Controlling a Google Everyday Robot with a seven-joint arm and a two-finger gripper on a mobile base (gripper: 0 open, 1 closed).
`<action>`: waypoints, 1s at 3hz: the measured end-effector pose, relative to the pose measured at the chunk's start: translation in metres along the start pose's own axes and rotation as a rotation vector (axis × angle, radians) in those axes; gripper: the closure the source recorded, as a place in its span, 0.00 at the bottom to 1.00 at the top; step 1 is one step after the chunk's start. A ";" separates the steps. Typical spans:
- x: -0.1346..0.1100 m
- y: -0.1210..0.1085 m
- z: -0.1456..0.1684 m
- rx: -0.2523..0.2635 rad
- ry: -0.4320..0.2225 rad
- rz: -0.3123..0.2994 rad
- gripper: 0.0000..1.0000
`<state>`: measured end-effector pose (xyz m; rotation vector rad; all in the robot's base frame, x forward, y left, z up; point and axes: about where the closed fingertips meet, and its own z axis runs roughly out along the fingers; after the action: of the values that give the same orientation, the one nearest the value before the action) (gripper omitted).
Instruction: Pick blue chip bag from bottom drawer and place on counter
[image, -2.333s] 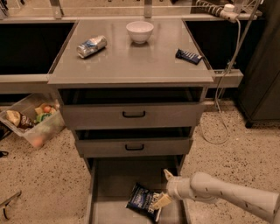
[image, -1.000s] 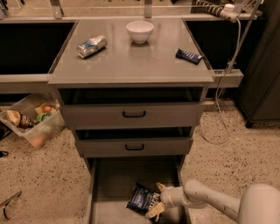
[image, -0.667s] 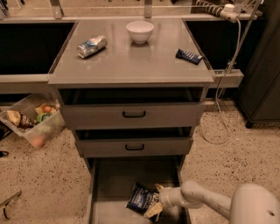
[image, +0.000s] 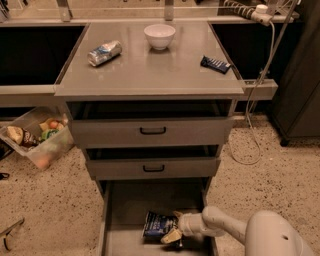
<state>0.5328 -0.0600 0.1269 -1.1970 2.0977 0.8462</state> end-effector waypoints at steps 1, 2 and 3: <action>0.000 0.001 0.001 -0.002 0.000 0.000 0.42; 0.000 0.001 0.001 -0.002 0.000 0.000 0.65; -0.027 0.013 -0.025 -0.026 -0.024 -0.007 0.88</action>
Offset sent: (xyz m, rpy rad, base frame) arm -0.0009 0.0008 -0.0002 0.0007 0.0013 0.0015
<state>0.5287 -0.0595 0.1652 -1.2007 2.0680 0.8829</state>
